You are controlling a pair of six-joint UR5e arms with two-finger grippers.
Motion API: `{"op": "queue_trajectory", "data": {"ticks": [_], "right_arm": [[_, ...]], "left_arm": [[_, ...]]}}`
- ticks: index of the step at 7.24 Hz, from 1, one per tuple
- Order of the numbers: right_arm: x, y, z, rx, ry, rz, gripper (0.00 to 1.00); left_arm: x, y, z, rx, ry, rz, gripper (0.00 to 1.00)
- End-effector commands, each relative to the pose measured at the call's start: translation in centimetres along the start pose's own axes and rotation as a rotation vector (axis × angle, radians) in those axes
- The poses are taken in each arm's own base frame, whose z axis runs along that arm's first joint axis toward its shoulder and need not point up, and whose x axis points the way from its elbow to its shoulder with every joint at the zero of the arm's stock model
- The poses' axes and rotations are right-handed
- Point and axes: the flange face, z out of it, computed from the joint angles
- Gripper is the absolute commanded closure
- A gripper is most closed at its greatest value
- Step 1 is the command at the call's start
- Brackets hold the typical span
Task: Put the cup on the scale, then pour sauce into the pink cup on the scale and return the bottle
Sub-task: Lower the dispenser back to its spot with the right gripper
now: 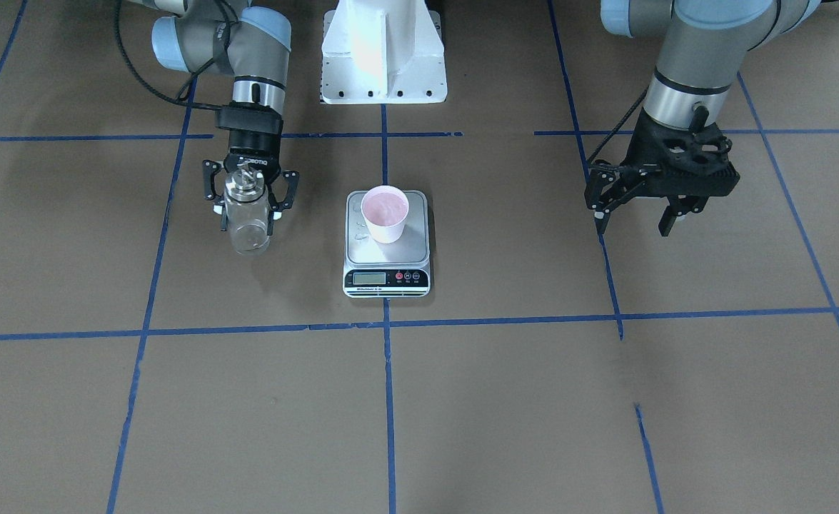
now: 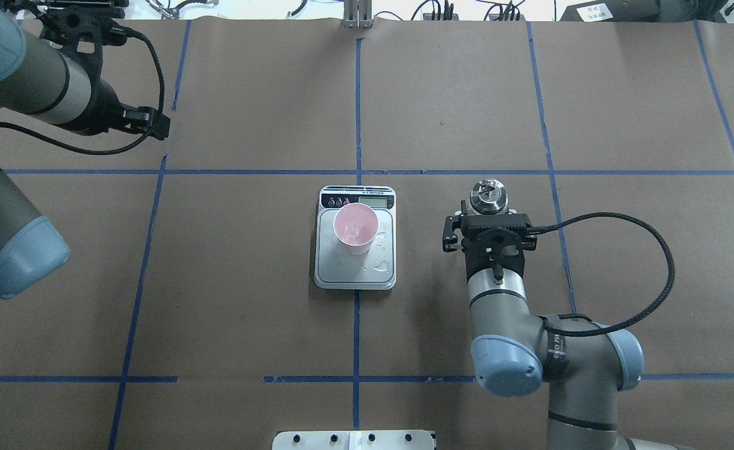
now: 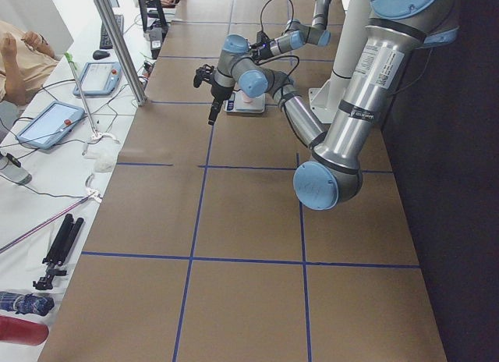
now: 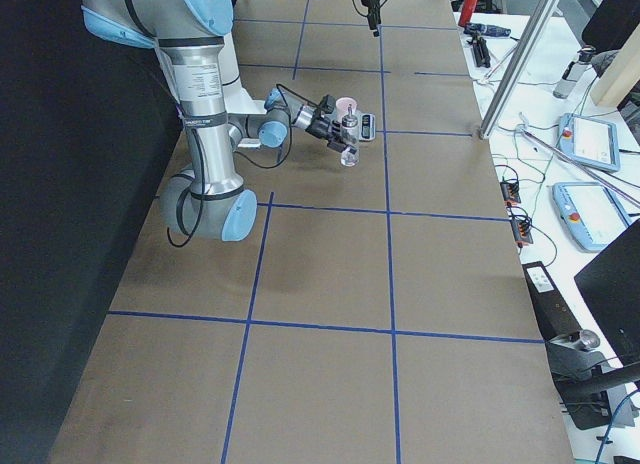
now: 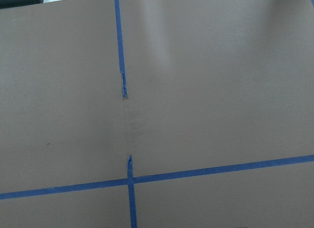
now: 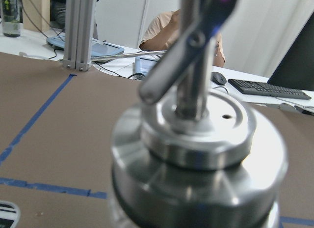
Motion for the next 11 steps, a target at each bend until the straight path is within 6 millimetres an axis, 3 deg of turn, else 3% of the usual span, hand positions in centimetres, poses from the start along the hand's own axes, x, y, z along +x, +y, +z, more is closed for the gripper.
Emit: {"op": "queue_trajectory", "data": {"ticks": [1,2,3,10,11], "right_arm": [[8.7,2.2,1.6,0.005,0.001,0.074,1.0],[11.5,2.3,2.1,-0.004,-0.015,0.113,1.0],[12.8,2.8,2.3,-0.006,-0.005,0.108,1.0],[13.8,4.6,2.8,-0.06,0.008,0.129,1.0],[13.8,4.6,2.9,-0.063,0.009,0.13,0.61]], "left_arm": [[0.1,0.1,0.0,-0.001,0.0,0.002,0.12],[0.0,0.0,0.2,-0.002,-0.003,0.001,0.12],[0.0,0.0,0.0,0.0,-0.001,0.0,0.12],[0.1,0.1,-0.1,0.003,0.0,-0.007,0.12],[0.1,0.1,-0.1,0.003,0.0,-0.007,0.12]]}}
